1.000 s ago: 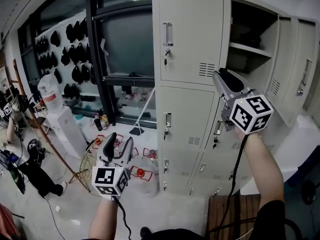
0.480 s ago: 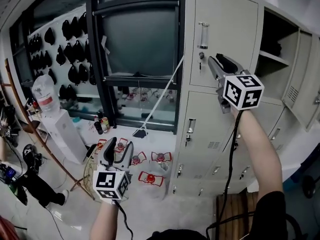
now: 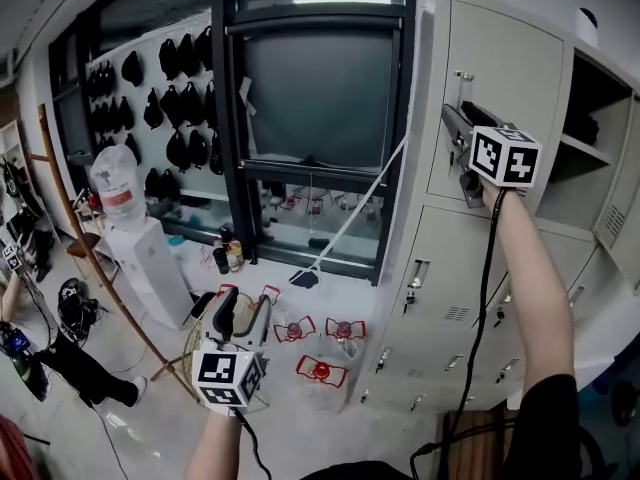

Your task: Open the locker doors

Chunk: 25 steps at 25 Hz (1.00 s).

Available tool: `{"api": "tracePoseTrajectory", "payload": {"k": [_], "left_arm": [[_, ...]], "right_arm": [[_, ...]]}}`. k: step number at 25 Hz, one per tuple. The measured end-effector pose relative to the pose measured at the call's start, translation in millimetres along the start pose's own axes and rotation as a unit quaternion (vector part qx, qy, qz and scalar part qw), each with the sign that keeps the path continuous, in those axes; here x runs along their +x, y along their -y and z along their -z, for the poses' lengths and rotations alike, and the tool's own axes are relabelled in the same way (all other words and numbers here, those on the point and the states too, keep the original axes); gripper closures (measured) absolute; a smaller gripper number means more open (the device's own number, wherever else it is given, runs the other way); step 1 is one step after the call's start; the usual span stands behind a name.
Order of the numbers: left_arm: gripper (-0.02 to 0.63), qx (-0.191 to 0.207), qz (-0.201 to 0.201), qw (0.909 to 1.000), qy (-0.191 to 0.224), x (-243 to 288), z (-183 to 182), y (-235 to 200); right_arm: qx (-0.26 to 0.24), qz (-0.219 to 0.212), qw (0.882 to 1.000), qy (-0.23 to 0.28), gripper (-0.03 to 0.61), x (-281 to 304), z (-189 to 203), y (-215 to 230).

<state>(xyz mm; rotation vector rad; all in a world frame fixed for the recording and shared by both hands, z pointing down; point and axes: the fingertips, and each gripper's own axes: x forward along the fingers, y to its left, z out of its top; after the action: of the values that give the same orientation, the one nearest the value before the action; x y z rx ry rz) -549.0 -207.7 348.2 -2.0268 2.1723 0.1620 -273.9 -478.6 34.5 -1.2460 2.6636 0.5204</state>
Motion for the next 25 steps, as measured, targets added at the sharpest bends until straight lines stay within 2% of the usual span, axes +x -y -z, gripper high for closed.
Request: {"api": "tracePoseTrajectory", "payload": {"k": [4, 8, 13, 19, 23, 25], "left_arm": [[0.376, 0.001, -0.013, 0.9999, -0.006, -3.7, 4.6, -20.2], [0.376, -0.001, -0.022, 0.9997, -0.006, -7.2, 6.8, -36.0], [0.376, -0.017, -0.012, 0.9998, -0.006, 0.0, 11.3, -34.5], [0.376, -0.027, 0.042, 0.9987, -0.012, 32.4, 25.9, 0.2], [0.376, -0.039, 0.104, 0.9934, -0.029, 53.4, 32.3, 50.9], [0.376, -0.041, 0.133, 0.9901, -0.020, 66.3, 29.7, 77.1]], "right_arm": [[0.042, -0.010, 0.999, -0.016, 0.385, 15.7, 4.2, 4.7], [0.053, -0.012, 0.998, -0.027, 0.380, 20.1, 6.2, 3.0], [0.087, -0.051, 0.995, -0.013, 0.380, 12.0, 2.0, -4.0], [0.067, -0.096, 0.993, 0.000, 0.383, -40.8, -17.5, -18.4], [0.045, -0.137, 0.989, 0.012, 0.383, -93.3, -40.0, -31.1], [0.030, -0.142, 0.989, 0.011, 0.383, -120.1, -49.8, -33.8]]}}
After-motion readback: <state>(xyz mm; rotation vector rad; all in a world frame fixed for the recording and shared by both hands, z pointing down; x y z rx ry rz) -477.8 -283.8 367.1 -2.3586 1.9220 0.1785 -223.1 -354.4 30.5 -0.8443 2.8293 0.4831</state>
